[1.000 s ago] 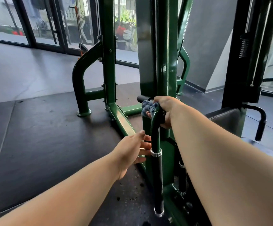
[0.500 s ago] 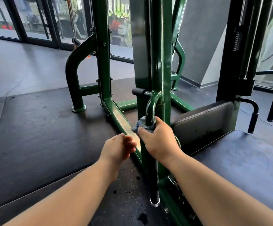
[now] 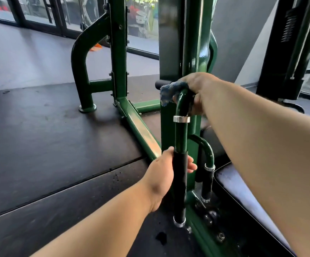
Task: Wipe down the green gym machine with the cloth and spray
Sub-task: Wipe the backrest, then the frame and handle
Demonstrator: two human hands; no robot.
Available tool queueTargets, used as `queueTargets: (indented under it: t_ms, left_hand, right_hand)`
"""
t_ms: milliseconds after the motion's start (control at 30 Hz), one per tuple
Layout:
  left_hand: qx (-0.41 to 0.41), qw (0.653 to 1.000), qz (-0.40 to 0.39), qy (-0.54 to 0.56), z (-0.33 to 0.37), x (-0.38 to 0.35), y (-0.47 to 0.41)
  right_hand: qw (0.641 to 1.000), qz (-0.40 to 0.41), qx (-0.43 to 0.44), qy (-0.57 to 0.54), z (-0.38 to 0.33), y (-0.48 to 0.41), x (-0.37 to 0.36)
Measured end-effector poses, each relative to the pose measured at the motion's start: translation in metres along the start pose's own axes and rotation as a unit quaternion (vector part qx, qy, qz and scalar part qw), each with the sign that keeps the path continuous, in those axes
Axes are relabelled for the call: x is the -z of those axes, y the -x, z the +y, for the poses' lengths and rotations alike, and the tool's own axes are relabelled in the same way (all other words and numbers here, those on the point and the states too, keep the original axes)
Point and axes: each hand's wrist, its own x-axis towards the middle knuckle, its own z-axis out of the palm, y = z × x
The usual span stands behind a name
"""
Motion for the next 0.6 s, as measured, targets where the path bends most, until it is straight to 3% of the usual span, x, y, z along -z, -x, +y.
queueTargets:
  t_ms: [133,200,334,434,600]
  left_hand:
    - [0.024,0.999,-0.020,-0.001,-0.002,0.005,-0.003]
    - [0.042,0.999,-0.022,0.003,-0.004,0.005,-0.003]
    - [0.044,0.998,0.006,0.055,-0.010,0.002,0.004]
    - [0.049,0.993,0.010,0.103,-0.012,0.002,0.005]
    - [0.063,0.993,0.000,0.100,-0.012,0.006,0.003]
  right_hand:
    - [0.996,-0.076,-0.014,-0.051,0.013,0.040,-0.004]
    - [0.991,-0.099,0.026,-0.081,0.034,0.064,-0.012]
    - [0.963,0.035,0.264,0.036,0.090,0.081,-0.017]
    - [0.947,0.056,0.301,0.097,0.112,0.079,-0.011]
    - [0.940,0.047,0.327,0.083,0.119,0.078,-0.011]
